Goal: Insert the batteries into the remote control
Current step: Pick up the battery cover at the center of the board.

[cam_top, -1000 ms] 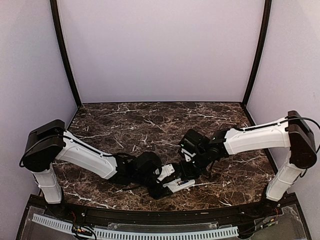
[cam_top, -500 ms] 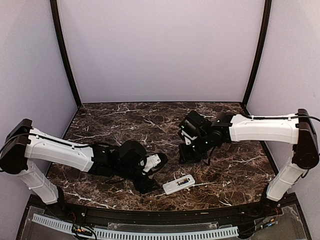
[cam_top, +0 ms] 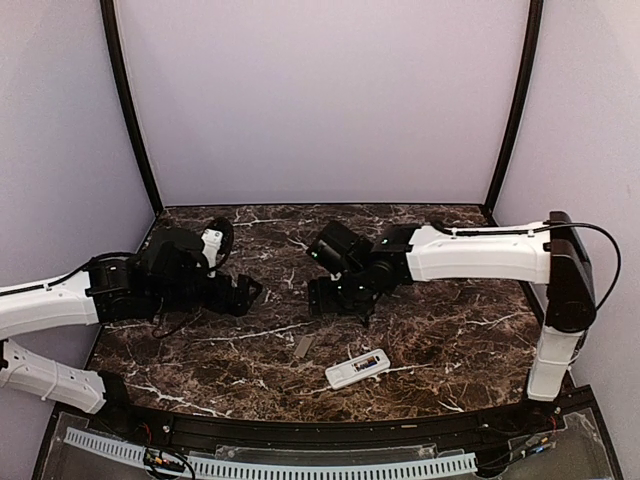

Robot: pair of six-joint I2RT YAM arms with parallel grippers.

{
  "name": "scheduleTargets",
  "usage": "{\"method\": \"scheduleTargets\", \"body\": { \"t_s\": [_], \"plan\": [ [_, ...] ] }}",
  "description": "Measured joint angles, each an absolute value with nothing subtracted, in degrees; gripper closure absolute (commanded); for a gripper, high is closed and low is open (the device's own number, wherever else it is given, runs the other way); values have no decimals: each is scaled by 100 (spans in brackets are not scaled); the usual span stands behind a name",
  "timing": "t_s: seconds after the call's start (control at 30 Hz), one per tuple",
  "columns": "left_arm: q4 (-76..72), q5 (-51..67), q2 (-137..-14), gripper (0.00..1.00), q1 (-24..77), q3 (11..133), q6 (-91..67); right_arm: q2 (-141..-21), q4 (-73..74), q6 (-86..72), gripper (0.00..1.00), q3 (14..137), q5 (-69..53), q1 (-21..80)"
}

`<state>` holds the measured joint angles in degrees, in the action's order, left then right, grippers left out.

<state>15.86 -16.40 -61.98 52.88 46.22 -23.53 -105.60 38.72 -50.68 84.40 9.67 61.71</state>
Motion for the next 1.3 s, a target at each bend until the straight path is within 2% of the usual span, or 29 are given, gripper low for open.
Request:
{"method": "scheduleTargets", "body": {
  "t_s": [0.03,0.07,0.1,0.27,0.47,0.77,1.3],
  "plan": [
    [1656,-1756,-6088,1,5273,4558,-2458,-10763,3887,-5129,13,8584,1028,6243],
    [1732,-1890,-5990,1,5247,4464,-2569,-11041,4005,-5148,5,8836,1135,6335],
    [1802,-1966,-5953,1,5225,4399,-2657,-11229,4056,-5203,2,9000,1201,6394],
    [2174,-2233,-6007,1,5162,4132,-2998,-11963,4418,-5363,1,9813,1518,6598],
    [2331,-2436,-5992,1,5151,4062,-3096,-12355,4556,-5583,1,10154,1522,6606],
    [2305,-2600,-5511,1,5146,3760,-3089,-12538,4604,-6018,12,10287,1549,6613],
    [2233,-2574,-5575,1,5146,3732,-3057,-13288,4899,-5902,28,10862,1479,6919]
  ]
}}
